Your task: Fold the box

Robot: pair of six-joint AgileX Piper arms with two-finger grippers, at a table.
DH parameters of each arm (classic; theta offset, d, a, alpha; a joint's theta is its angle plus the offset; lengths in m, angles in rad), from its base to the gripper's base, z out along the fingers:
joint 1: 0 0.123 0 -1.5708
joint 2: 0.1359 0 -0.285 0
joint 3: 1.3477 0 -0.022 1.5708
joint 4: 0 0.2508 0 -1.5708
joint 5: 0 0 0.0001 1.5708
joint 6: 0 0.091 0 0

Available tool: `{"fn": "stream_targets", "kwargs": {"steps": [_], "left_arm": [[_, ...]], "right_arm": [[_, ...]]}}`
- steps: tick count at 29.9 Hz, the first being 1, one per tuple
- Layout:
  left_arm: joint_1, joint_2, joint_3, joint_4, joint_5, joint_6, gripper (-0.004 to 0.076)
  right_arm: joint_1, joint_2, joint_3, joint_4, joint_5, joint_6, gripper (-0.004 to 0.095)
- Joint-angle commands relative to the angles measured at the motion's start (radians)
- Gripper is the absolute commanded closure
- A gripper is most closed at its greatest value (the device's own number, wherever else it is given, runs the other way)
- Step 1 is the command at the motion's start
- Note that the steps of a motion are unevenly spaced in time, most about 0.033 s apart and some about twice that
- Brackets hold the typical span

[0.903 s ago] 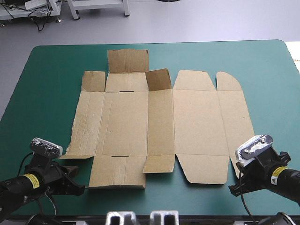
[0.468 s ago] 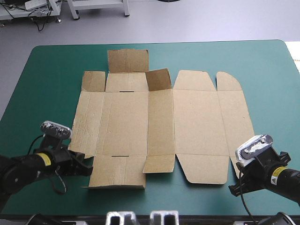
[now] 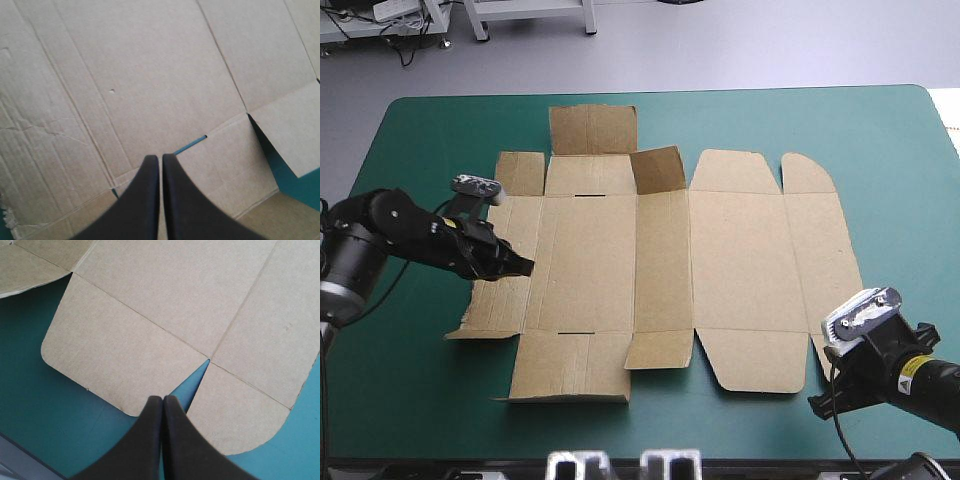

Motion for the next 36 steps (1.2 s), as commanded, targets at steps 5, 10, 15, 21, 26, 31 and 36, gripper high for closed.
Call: {"fn": "stream_targets", "kwargs": {"steps": [5,10,15,21,26,31,36], "left_arm": [[0.315,0.069,-0.022,-0.179,0.093,0.170,0.0710],[0.463,0.096,-0.022,-0.127,0.082,0.182,0.0710],[0.539,0.192,-0.022,-0.187,0.088,0.169,0.0636],[0.539,0.332,-0.022,-0.203,0.099,0.192,0.0377],[0.539,0.411,-0.022,-0.236,0.100,0.219,0.0255],[0.539,0.450,-0.013,-0.247,0.100,0.259,0.0255],[0.539,0.476,0.020,-0.280,0.100,0.330,0.0255]], "right_arm": [[0.003,0.000,-0.023,-0.007,-0.053,-0.029,0.0932],[0.003,0.000,-0.023,0.007,-0.053,-0.029,0.0932],[0.003,0.000,-0.023,0.011,-0.053,-0.039,0.0932],[0.003,0.000,-0.023,0.011,-0.053,-0.041,0.0932],[0.003,0.000,-0.023,0.011,-0.046,-0.041,0.0932],[0.003,0.000,-0.023,0.011,-0.046,-0.044,0.0932],[0.003,0.000,-0.023,0.011,-0.046,-0.044,0.0932]]}}
